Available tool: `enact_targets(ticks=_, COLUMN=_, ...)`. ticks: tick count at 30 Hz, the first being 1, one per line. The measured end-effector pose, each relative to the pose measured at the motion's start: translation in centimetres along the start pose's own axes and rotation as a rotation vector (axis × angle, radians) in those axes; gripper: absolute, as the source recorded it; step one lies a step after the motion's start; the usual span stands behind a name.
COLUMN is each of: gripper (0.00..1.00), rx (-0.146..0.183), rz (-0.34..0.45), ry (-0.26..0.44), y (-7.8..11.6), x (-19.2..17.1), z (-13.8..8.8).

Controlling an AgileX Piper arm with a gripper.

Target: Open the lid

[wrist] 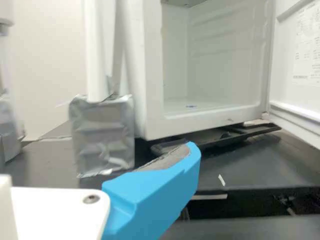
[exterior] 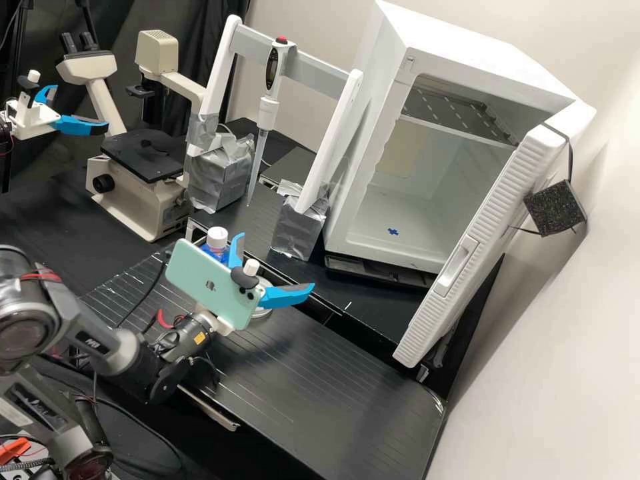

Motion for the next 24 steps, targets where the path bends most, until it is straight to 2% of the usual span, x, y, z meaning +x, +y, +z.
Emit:
enact_targets(ticks=8, gripper=1.0, rx=-0.027, rz=0.025, ry=-0.006, y=1.3, x=-1.5, z=0.1)
enact_targets(ticks=10, gripper=1.0, rx=-0.026, rz=0.007, ry=-0.004, y=1.2, x=-1.5, z=0.1)
enact_targets(ticks=15, gripper=1.0, rx=-0.046, rz=-0.062, ry=0.011, y=0.5, x=-1.5, z=0.0)
enact_targets(ticks=20, gripper=1.0, rx=-0.027, rz=-0.111, ry=-0.01, y=-0.1, x=-1.3, z=0.7)
enact_targets(ticks=24, gripper=1.0, rx=-0.032, rz=-0.138, ry=-0.022, y=-0.4, x=-1.1, z=1.1)
